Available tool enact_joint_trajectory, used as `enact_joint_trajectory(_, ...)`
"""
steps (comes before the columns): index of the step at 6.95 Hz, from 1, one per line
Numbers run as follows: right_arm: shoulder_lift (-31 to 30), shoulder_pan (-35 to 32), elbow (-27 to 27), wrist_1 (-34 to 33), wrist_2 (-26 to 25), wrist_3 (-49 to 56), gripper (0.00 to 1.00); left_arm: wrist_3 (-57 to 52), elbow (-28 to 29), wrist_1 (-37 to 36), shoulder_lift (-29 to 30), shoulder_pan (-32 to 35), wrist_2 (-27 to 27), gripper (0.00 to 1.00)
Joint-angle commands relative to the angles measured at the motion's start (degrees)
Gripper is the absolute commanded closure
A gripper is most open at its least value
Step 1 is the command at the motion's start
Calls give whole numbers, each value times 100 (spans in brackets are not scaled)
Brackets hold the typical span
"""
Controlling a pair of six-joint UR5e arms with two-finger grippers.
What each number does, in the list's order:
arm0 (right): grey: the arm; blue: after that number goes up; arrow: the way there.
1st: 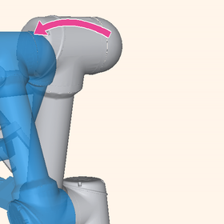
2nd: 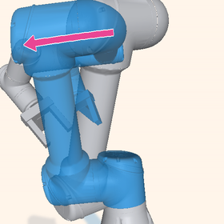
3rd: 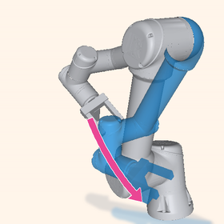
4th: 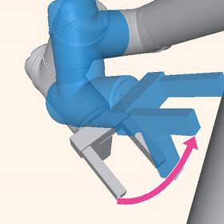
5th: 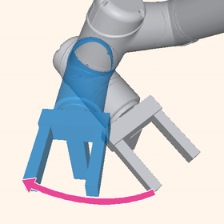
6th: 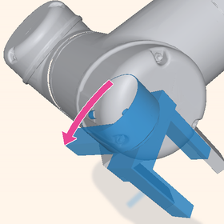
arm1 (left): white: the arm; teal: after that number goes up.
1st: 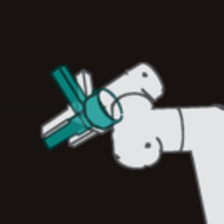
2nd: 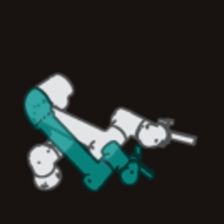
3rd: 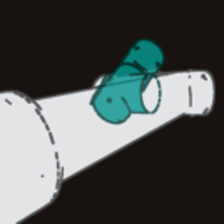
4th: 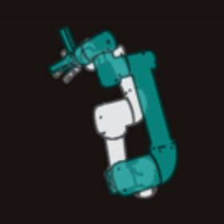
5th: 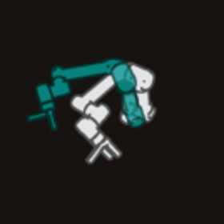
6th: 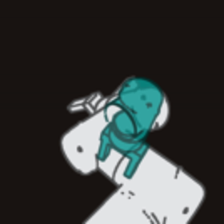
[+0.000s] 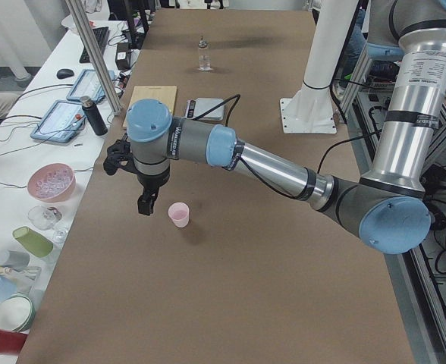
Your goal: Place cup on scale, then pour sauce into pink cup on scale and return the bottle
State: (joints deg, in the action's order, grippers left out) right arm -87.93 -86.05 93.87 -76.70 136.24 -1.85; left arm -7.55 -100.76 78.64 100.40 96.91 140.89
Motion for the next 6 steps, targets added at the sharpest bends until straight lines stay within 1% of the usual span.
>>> enact_joint_trajectory(1,-5,0,-17,14,-9,1,0,-53,-14,81,-55,3,-9,2)
enact_joint_trajectory(2,-13,0,-9,14,-9,1,0,-62,-110,116,-73,3,-9,2)
enact_joint_trajectory(3,-13,0,-17,23,-9,1,0,-62,-111,343,-125,3,-9,2)
enact_joint_trajectory(4,4,0,-18,23,-44,1,0,-19,-137,859,-334,12,-9,2)
enact_joint_trajectory(5,-4,0,-9,23,-44,1,0,51,-346,977,-650,3,-9,2)
enact_joint_trajectory(6,-5,0,-9,23,-44,1,0,591,-348,917,-705,3,52,2)
